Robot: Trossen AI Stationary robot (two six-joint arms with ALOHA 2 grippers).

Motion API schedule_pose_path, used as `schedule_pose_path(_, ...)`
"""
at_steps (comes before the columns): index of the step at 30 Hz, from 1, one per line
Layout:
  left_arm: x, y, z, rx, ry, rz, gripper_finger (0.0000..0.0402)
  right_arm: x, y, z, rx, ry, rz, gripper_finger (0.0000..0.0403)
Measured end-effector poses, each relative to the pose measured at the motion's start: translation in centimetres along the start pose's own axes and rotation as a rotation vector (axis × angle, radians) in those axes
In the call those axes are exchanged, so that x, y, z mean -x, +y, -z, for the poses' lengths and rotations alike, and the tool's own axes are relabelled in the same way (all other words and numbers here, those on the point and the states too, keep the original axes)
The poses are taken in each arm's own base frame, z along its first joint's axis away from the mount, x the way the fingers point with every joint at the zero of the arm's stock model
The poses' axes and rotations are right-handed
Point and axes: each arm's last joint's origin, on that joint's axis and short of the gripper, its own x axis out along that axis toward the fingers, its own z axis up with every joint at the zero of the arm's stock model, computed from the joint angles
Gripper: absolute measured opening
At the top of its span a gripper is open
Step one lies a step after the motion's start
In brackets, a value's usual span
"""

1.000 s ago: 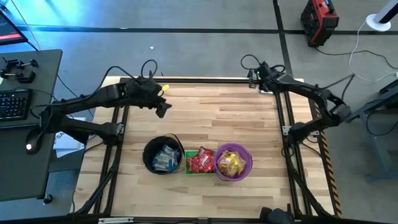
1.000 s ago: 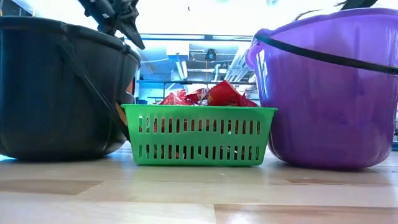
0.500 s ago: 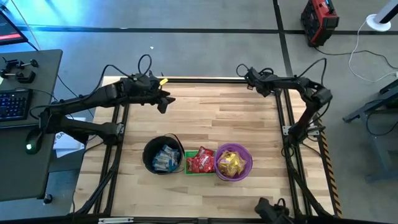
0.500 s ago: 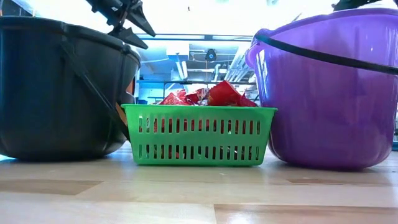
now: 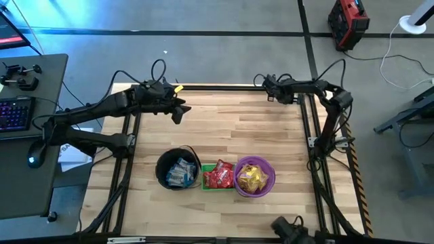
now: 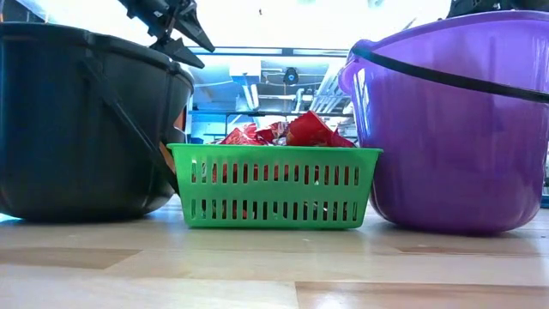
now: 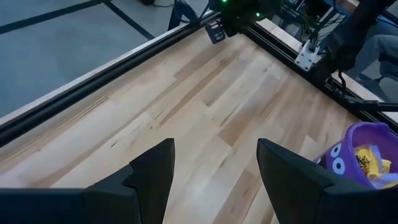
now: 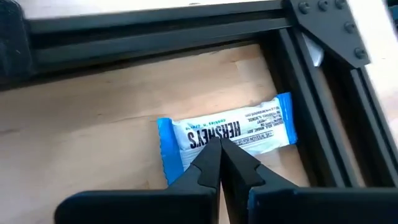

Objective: Sort candy by brand, put in halloween buckets
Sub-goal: Put the white chocolate into the black bucket

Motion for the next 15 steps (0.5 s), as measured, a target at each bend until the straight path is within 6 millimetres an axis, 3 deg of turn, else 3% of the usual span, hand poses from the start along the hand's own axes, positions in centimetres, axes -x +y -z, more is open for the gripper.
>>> schedule_pose_path(3,0.0,0.0,0.0,-0.022,0.0,0.0,0.0218,0.2,0.6,-0.2,0.027,0.016,-0.086,0.0)
schedule_pose_path(7,0.0,0.0,0.0,-0.033,-0.003,-0.002,0.0218,1.6,1.9,1.1,0.102,0.04,-0.181,0.0)
schedule_pose_path(15,0.0,0.1,-0.1,-0.042,-0.021,-0.033,0.0218,7.6,4.3,6.6,0.373,0.098,-0.458,0.0)
